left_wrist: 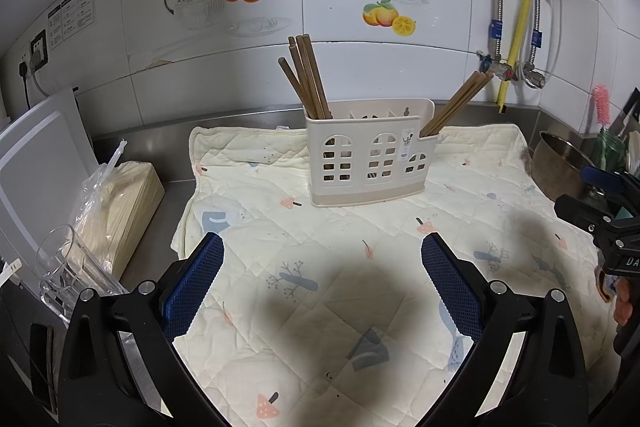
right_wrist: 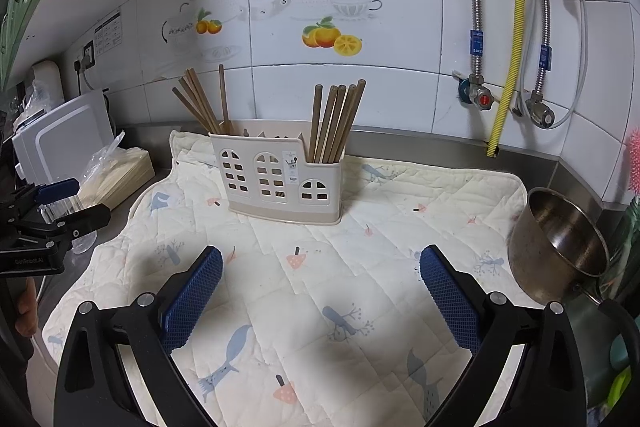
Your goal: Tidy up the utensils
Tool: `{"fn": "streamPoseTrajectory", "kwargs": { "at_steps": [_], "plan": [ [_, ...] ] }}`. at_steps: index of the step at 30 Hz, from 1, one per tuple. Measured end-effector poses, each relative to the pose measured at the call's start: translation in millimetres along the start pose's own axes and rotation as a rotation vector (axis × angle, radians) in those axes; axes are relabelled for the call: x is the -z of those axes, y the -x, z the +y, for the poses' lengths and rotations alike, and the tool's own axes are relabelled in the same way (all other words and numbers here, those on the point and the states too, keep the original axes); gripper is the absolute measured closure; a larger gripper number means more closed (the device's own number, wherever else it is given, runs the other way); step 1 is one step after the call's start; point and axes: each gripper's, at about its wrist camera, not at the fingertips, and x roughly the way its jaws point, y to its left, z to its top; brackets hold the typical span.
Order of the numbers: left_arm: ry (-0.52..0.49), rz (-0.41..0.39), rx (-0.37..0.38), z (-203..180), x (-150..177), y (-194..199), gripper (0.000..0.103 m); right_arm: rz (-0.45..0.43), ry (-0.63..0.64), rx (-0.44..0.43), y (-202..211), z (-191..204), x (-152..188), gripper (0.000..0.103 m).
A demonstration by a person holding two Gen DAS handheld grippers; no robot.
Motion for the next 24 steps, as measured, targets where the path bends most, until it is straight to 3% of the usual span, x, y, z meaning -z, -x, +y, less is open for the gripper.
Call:
{"fn": "streamPoseTrajectory", "kwargs": {
  "at_steps": [24],
  "plan": [
    [-0.003, 0.012, 0.009, -1.1, 1.8, -4.9, 0.005, 0.014, 0.004, -0.007, -3.7, 2.4, 1.4, 0.007]
  ]
}}
